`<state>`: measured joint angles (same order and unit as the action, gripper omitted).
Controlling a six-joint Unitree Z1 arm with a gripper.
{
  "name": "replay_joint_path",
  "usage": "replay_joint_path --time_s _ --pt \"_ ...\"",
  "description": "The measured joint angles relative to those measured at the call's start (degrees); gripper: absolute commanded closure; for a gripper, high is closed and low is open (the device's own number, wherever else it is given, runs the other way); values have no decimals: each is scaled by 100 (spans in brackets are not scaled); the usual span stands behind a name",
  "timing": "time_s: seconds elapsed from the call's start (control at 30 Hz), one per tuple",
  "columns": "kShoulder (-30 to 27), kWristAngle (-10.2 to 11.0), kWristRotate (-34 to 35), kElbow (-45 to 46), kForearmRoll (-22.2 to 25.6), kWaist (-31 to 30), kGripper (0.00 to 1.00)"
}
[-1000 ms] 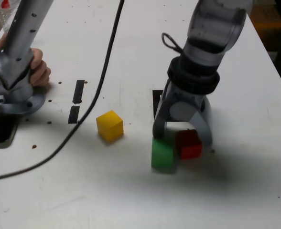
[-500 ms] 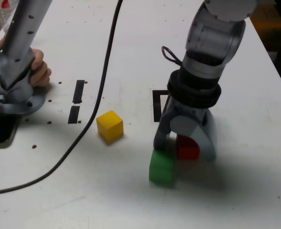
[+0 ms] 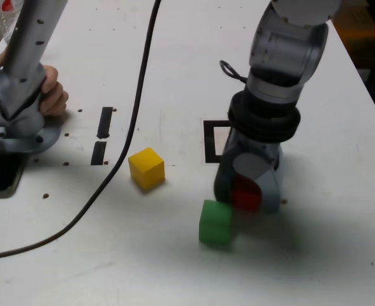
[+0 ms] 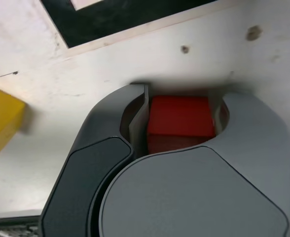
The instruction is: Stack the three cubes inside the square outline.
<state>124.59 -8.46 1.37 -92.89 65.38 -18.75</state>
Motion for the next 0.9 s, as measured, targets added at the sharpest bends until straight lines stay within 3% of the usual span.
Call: replay_joint_path --time_s 0.1,0.47,0.7,0.9 --pt "-17 42 0 -19 47 0 79" --pt "-613 655 346 -568 1169 34 79" --pt "-757 703 372 -451 1163 318 79" --pt "-757 927 403 -338 1071 609 79"
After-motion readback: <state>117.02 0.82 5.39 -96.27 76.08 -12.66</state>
